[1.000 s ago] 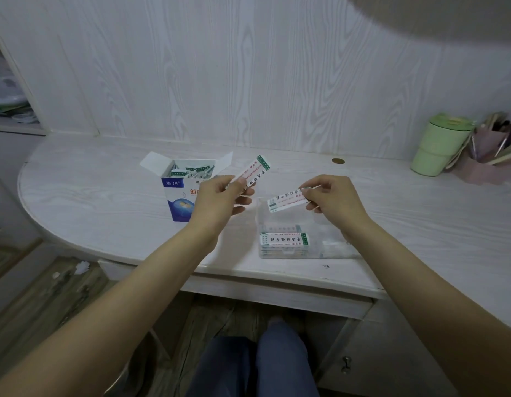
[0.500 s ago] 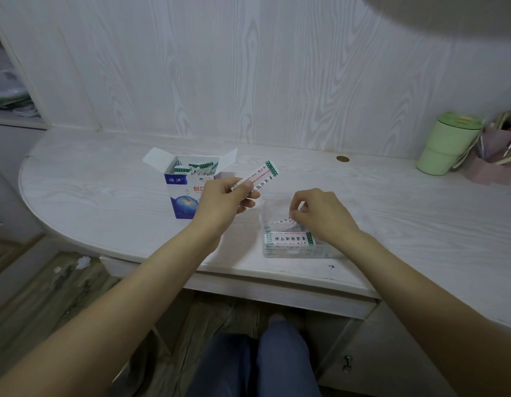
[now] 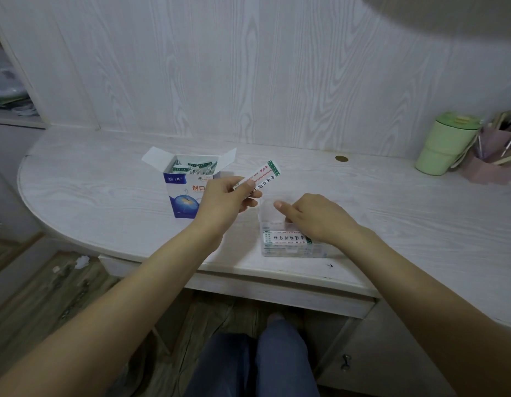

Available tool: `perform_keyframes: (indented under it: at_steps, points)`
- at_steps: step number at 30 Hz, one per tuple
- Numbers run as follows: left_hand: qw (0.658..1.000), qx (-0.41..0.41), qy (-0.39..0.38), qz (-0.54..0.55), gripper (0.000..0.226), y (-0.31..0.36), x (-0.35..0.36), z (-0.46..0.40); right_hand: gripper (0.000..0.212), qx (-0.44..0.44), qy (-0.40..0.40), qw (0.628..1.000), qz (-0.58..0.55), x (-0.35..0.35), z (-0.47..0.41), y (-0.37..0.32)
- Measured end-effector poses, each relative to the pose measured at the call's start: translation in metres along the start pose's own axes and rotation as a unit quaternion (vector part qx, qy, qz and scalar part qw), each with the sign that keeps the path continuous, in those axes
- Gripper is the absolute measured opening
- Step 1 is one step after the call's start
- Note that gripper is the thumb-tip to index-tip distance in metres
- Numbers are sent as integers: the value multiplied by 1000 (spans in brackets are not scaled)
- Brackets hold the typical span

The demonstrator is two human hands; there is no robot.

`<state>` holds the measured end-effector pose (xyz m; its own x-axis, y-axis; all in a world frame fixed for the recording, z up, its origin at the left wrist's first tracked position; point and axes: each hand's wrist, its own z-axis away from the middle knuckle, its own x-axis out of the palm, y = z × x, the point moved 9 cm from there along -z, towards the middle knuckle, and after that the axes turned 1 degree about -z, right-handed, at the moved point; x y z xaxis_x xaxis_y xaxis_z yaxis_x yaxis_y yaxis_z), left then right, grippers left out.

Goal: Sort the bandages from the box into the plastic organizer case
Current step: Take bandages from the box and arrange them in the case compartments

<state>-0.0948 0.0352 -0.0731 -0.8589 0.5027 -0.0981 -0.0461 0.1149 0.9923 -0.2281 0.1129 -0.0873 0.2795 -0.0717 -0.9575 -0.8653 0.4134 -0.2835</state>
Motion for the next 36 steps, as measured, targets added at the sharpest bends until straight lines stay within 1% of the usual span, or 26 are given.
perform_keyframes:
  at_steps: [3,5,8,9,11,12,13,15,17,19,22,24,26,30,33,36]
  points:
    - [1000,-1,-9,-16,14,-1,3,0,71,-6,25,1000,8,-4,2,-2]
    - [999,-4,-15,-29,14,-2,4,0,68,-13,33,999,-32,-6,3,-2]
    - [999,2,-22,-44,13,-3,5,0,57,-16,36,987,-154,-17,4,7]
    - [998,4,-28,-50,12,-3,5,-1,49,-10,45,977,-206,-24,5,12]
    - [996,0,-54,-74,12,-4,9,-2,28,2,58,945,-323,-37,10,22]
    - [993,-5,-75,-92,11,-4,12,-2,21,-3,54,931,-362,-40,11,24]
    - [989,-9,-99,-108,11,-5,17,-2,18,-15,50,926,-373,-41,12,22]
    - [982,-12,-138,-126,11,-4,29,-3,18,-44,64,928,-364,-42,11,19]
    - [981,-12,-149,-124,9,-3,37,-5,12,-50,107,924,-363,-46,9,21]
    - [981,2,-130,-142,6,-4,37,-10,13,-37,136,919,-368,-47,6,28]
    - [970,39,-99,-218,6,-3,33,-19,12,-18,153,927,-341,-44,1,34]
    - [950,67,-104,-286,7,0,37,-25,11,-18,154,939,-307,-41,-2,33]
    - [921,83,-112,-364,7,-1,41,-29,11,-24,143,955,-259,-37,-5,28]
    - [871,89,-141,-462,9,-7,52,-35,11,-49,88,987,-125,-22,-10,14]
    - [829,100,-154,-528,14,-7,63,-39,13,-63,74,993,-67,-16,-10,9]
    - [802,95,-165,-565,14,-14,67,-43,13,-59,70,995,-27,-15,-8,8]
